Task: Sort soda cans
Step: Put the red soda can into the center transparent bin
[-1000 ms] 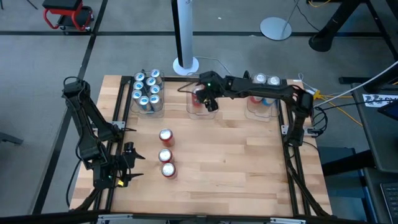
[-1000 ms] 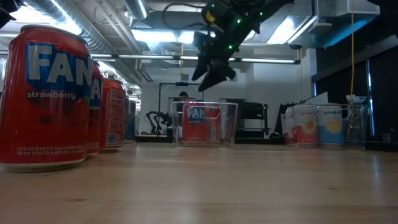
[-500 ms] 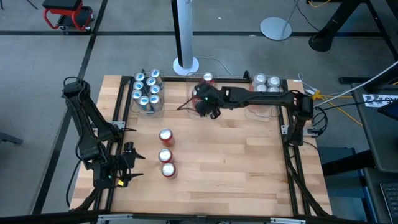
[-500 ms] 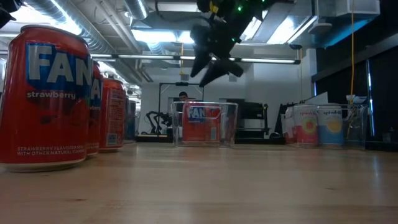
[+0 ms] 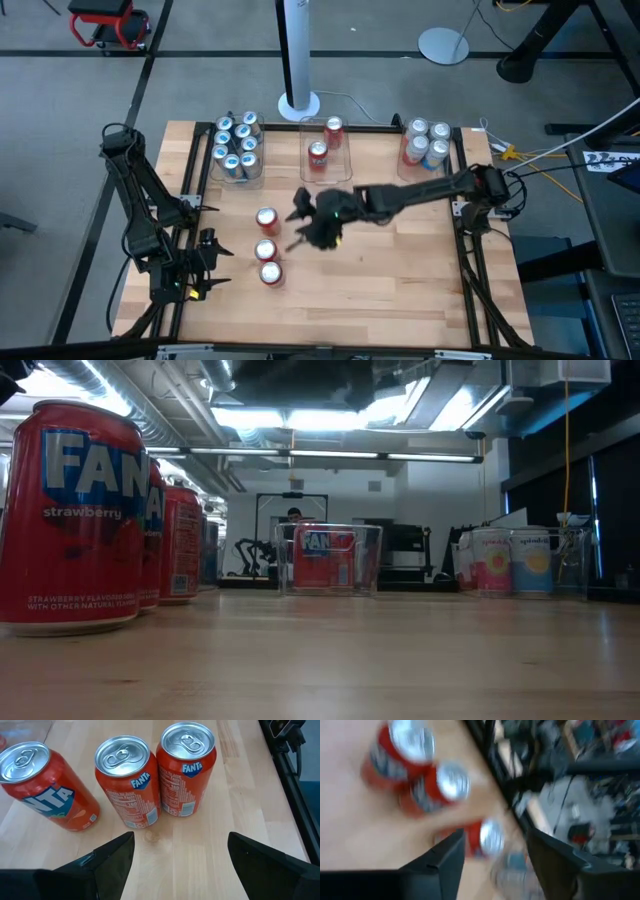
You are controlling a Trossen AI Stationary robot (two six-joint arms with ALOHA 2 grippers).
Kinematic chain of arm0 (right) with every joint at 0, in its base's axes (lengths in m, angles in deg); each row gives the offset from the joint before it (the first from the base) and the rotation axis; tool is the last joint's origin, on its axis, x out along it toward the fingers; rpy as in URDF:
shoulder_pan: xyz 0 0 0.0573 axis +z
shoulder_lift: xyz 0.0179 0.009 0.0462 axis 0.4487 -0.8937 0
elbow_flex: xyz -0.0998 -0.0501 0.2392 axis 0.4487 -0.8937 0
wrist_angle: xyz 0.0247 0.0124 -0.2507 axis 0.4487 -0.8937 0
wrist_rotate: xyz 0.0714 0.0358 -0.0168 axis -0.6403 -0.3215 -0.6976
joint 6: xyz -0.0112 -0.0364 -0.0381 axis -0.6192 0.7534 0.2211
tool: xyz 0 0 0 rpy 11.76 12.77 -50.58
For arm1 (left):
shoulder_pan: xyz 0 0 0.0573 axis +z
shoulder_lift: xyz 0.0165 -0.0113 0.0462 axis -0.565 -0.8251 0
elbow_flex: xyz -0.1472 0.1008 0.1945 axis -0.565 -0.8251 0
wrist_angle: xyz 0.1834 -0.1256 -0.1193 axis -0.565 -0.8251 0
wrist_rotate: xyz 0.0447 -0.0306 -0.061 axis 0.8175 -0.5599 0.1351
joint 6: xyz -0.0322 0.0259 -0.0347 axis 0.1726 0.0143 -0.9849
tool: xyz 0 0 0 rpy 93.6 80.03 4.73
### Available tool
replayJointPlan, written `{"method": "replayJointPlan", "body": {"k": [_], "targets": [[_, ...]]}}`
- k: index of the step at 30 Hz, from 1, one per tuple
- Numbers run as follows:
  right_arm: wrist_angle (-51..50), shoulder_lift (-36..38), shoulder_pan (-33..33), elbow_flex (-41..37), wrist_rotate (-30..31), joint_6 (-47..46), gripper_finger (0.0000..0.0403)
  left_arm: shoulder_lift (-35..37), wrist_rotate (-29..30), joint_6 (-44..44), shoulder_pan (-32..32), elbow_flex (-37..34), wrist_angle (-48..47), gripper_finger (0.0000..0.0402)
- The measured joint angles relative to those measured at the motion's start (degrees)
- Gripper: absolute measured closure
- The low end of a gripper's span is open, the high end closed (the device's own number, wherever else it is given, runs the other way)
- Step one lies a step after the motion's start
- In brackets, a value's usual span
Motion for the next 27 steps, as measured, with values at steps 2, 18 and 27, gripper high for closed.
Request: {"method": "replayJointPlan", "body": {"k": [2,18,27], "targets": [[1.98,-0.48,2.28,0.03,0.1,-0.05,0.0169,0.0,0.02,-0.51,0.01,0.0,0.06,0.0094],[3.2,-3.44,21.9,-3.36,26.65,-10.3,0.007,0.07,-0.95,10.09,13.65,6.26,9.03,0.0094],[3.75,-3.51,35.5,-15.98,52.63,-32.43,0.009,0.12,-12.5,15.48,37.03,11.87,1.93,0.0094]]}}
